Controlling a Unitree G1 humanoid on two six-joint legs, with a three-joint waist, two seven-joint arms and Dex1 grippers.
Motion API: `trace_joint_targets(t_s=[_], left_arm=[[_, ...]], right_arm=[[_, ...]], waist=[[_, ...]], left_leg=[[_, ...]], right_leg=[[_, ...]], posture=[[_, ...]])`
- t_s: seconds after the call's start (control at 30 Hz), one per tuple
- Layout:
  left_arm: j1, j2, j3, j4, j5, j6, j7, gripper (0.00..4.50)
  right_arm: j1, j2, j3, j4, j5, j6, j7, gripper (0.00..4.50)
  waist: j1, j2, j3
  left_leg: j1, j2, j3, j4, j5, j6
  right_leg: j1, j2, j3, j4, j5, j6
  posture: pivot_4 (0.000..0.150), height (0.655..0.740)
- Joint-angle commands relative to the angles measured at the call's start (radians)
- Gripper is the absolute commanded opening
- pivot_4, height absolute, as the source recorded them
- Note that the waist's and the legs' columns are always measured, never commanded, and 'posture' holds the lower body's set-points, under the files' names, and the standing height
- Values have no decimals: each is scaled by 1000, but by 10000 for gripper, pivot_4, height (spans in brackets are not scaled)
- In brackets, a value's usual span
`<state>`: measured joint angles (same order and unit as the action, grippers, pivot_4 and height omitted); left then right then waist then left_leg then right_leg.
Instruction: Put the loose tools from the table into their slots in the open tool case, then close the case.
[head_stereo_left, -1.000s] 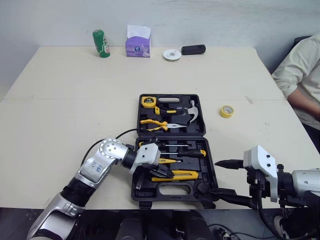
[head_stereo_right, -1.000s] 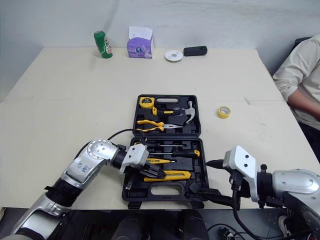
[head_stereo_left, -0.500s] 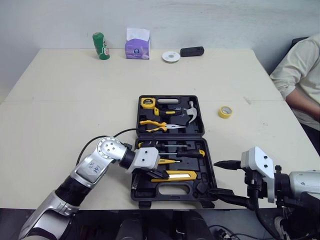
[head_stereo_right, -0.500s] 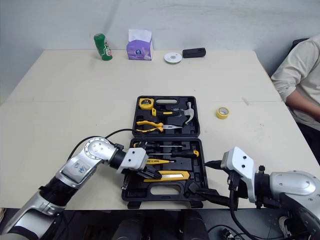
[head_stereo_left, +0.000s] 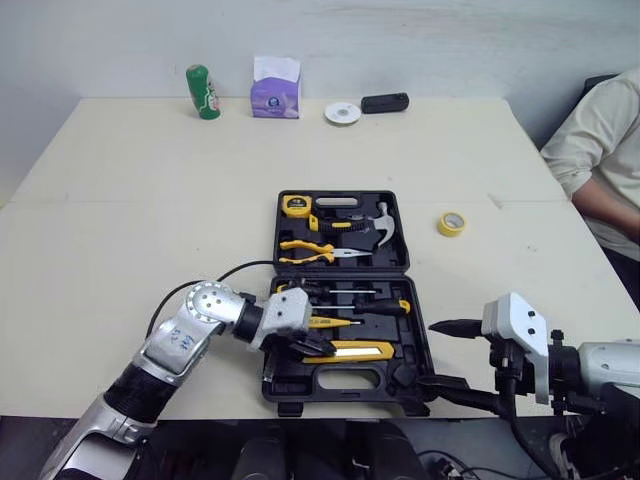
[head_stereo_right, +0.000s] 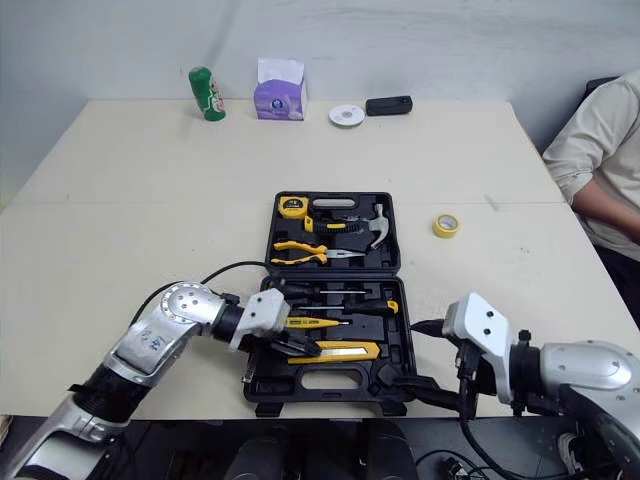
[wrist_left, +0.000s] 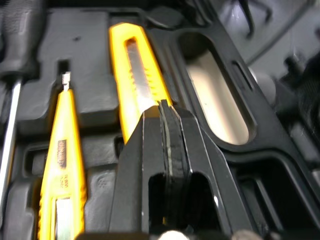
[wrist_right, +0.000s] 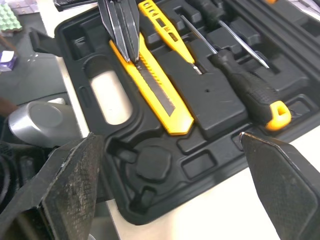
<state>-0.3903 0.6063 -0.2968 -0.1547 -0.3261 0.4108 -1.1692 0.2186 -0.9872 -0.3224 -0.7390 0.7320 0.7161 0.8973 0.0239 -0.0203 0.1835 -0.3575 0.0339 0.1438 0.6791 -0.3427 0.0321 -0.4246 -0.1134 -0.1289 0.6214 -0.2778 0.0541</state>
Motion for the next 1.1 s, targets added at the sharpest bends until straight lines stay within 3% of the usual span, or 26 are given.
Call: trace_joint_targets(t_s=[0.03, 0.17, 0.23, 0.33, 0.53, 0.73, 1.0, 1.1], left_arm=[[20, 34, 207, -88, -202, 167, 37, 6575], [61, 79, 446, -106, -385, 352, 124, 23113], [131, 134, 595, -56, -391, 379, 168, 32836], [184, 171, 666, -33, -381, 378, 205, 44899], [297, 266, 810, 186, -250, 255, 268, 44899], [225, 296, 820, 354, -190, 160, 314, 44899], [196, 233, 746, 262, -198, 147, 325, 44899], [196, 221, 691, 129, -225, 182, 303, 44899]], right_arm=[[-1, 13, -109, 36, 5, -16, -5, 45000], [28, 12, -252, 118, 1, -7, 19, 45000], [43, 20, -359, 215, -13, -4, 22, 45000], [58, 21, -417, 287, -31, -16, 31, 45000], [85, 23, -474, 513, -175, -138, 27, 45000], [80, 44, -479, 593, -226, -204, 16, 45000], [-13, 28, -349, 597, -317, -273, -30, 45000], [-122, -28, -264, 608, -319, -270, 2, 45000]], waist=[[0, 0, 1], [1, -1, 1], [-2, 0, 1], [-2, 0, 2], [1, 0, 2], [2, 1, 2], [-10, 2, 3], [-18, 3, 4]], left_leg=[[-2, 0, 0, 0, 0, 0], [-3, 0, 0, 1, 0, 0], [-3, 0, 0, 1, 0, 0], [-3, 0, 0, 1, 0, 0], [-3, 0, 1, -1, -2, -2], [-3, 0, 1, -1, -6, -8], [-2, 0, 2, -3, -6, -10], [-1, 0, 3, -4, -5, -11]], right_leg=[[-2, 0, 0, 1, 0, 0], [-3, 0, 0, 1, 0, 0], [-2, 0, 0, 0, 0, 1], [-3, 0, 0, 0, 0, 0], [-4, 0, 0, -1, 0, 0], [-4, -1, 0, -1, 0, 0], [-5, -1, 1, 0, 0, 0], [-5, -1, 1, 0, 0, 0]], posture=[[1500, 7316], [1500, 7316], [1500, 7316], [1500, 7316], [1500, 7316], [1500, 7316], [1500, 7316], [1500, 7316]])
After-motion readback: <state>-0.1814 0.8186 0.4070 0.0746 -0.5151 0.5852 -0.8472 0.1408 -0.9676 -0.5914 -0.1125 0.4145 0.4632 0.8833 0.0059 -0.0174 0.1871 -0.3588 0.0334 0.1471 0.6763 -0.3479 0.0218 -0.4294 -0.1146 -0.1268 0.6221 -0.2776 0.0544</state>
